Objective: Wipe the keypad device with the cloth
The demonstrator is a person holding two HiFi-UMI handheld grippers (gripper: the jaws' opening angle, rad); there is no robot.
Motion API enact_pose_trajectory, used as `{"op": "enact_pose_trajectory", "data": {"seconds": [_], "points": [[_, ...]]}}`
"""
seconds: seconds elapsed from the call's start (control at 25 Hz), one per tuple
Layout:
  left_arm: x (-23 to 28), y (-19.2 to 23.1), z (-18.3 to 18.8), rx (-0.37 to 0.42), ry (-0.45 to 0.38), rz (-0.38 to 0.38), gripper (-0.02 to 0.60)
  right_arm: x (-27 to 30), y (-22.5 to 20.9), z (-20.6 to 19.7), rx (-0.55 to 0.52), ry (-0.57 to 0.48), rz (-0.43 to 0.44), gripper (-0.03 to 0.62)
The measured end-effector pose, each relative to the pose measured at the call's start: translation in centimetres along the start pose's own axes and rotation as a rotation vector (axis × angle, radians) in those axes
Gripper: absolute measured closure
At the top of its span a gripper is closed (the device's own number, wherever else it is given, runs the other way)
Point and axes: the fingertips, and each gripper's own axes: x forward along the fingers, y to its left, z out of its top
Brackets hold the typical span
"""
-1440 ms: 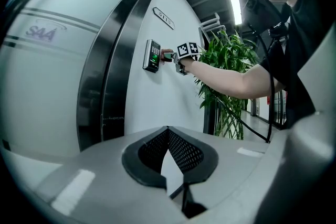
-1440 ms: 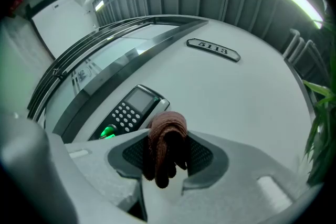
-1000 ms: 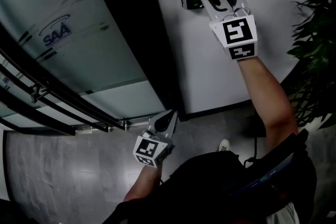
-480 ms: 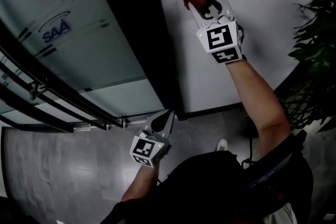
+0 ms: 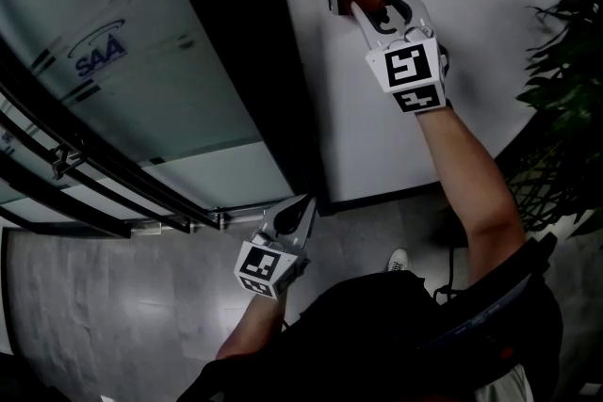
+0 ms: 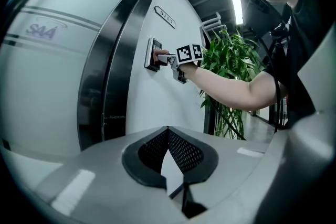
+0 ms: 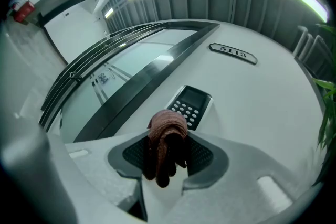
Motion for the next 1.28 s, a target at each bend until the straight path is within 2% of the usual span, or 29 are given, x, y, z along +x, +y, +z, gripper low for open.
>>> {"op": "enact_pose_trajectory", "data": {"seconds": [0.56,1.04,1.28], "points": [[-0.5,0.0,0.1,0.004,0.001,0.012,0.566,-1.0,-1.9,-1.4,0.035,0.026,-0.032,0.450],[-0.5,-0.7,0.5,0.009,-0.016,-0.002,0.565,-1.2,-4.9,-5.2,0.057,0.131,-0.081,0.450],[-1.6,-0.6,0.8,0.009,-0.027,0.009,0.566,-2.1,-5.1,-4.5,0.052,0.133,-0.093,0.450]]}}
